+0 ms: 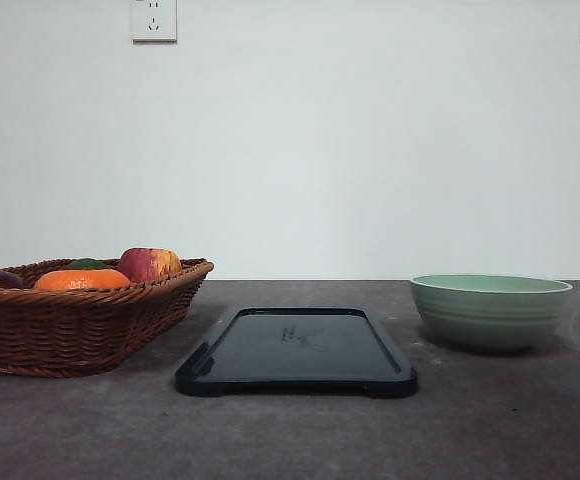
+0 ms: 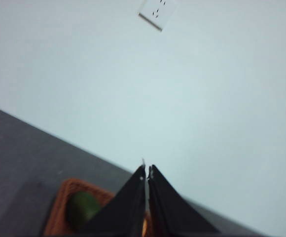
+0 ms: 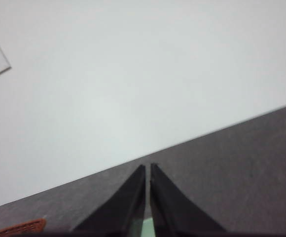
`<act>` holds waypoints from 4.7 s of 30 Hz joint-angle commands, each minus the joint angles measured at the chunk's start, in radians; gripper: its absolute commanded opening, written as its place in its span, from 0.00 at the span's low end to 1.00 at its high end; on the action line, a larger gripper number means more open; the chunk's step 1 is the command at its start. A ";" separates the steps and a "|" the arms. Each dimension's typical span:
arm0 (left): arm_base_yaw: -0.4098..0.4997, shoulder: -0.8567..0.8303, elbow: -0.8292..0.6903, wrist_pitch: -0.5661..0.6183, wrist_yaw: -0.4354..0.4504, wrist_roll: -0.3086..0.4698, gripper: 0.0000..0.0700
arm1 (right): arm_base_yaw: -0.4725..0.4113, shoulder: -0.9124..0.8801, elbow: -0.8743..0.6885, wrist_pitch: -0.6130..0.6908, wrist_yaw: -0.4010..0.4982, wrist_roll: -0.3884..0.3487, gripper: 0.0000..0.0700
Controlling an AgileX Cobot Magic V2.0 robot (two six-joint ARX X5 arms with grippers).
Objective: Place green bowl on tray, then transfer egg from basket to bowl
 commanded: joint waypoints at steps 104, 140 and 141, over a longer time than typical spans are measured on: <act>0.000 0.828 0.738 -0.765 0.307 0.364 0.52 | 0.014 1.678 1.094 -0.869 -0.167 -0.385 0.00; 0.000 0.828 0.738 -0.766 0.307 0.364 0.50 | 0.412 1.942 1.627 -1.098 -0.130 -0.359 0.00; 0.000 0.828 0.738 -0.766 0.307 0.364 0.50 | 0.412 1.955 1.627 -1.099 -0.130 -0.359 0.00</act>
